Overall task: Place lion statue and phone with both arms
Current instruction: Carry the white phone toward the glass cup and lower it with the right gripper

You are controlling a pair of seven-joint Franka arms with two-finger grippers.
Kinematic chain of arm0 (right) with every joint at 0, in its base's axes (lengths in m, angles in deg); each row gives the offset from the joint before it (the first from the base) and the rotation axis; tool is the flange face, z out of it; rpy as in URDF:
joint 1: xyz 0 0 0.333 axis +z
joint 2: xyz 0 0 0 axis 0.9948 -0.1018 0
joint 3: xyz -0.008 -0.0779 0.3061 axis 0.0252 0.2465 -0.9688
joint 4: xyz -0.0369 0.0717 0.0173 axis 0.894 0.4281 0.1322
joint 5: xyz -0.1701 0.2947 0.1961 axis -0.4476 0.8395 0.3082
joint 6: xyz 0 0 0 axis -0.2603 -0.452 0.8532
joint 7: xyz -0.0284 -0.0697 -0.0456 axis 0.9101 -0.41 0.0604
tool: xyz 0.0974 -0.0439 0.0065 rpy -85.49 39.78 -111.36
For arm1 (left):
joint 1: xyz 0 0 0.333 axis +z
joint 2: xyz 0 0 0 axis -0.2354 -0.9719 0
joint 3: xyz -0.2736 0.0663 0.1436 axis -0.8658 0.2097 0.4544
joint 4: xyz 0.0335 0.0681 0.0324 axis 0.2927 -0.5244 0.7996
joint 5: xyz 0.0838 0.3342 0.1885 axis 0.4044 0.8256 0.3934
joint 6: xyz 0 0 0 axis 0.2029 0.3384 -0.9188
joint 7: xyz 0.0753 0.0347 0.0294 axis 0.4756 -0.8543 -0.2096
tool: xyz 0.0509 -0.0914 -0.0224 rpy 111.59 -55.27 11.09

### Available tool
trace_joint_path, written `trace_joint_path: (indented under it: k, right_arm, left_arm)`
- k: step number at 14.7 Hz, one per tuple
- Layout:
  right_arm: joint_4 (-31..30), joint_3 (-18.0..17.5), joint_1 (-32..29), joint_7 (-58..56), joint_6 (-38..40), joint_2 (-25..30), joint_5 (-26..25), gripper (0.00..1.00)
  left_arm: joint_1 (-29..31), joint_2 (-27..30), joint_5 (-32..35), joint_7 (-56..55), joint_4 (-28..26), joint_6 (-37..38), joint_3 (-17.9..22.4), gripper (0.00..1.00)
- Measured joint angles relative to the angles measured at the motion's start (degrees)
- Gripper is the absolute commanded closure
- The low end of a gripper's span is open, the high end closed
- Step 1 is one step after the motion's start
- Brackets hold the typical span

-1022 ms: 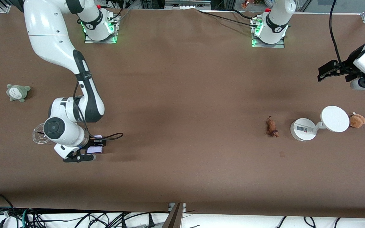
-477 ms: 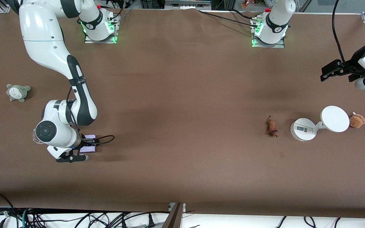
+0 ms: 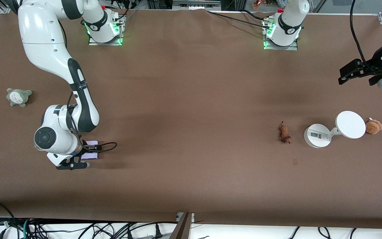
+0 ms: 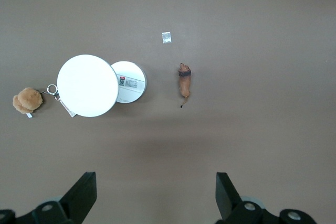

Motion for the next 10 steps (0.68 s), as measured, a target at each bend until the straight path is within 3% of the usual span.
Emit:
trace_joint_path:
  k: [2,3,4,5,6,10]
  right_arm:
    - [-0.4,0.0,-0.1,-0.1,0.0,0.0,0.0,0.60]
    - [-0.6,0.0,-0.2,-0.1,0.0,0.0,0.0,0.54]
    - [-0.7,0.0,-0.3,-0.1,0.0,-0.1,0.0,0.37]
    - [-0.7,0.0,-0.4,-0.1,0.0,-0.1,0.0,0.11]
    - [-0.8,0.0,-0.6,-0.2,0.0,-0.1,0.0,0.00]
    - [-0.3,-0.1,-0.5,-0.5,-0.1,0.1,0.0,0.00]
  left_arm:
    - [0.0,-0.7,1.2,0.0,0.3,0.0,0.0,0.00]
    - [0.0,-1.4,2.1,0.0,0.5,-0.1,0.0,0.00]
    - [0.0,-1.9,2.6,0.0,0.7,-0.2,0.0,0.00]
    - [0.0,-2.4,2.7,0.0,0.9,-0.7,0.0,0.00]
    - [0.0,-2.8,2.8,0.0,1.0,-1.0,0.0,0.00]
    - [0.0,-4.0,3.0,0.0,1.3,-1.3,0.0,0.00]
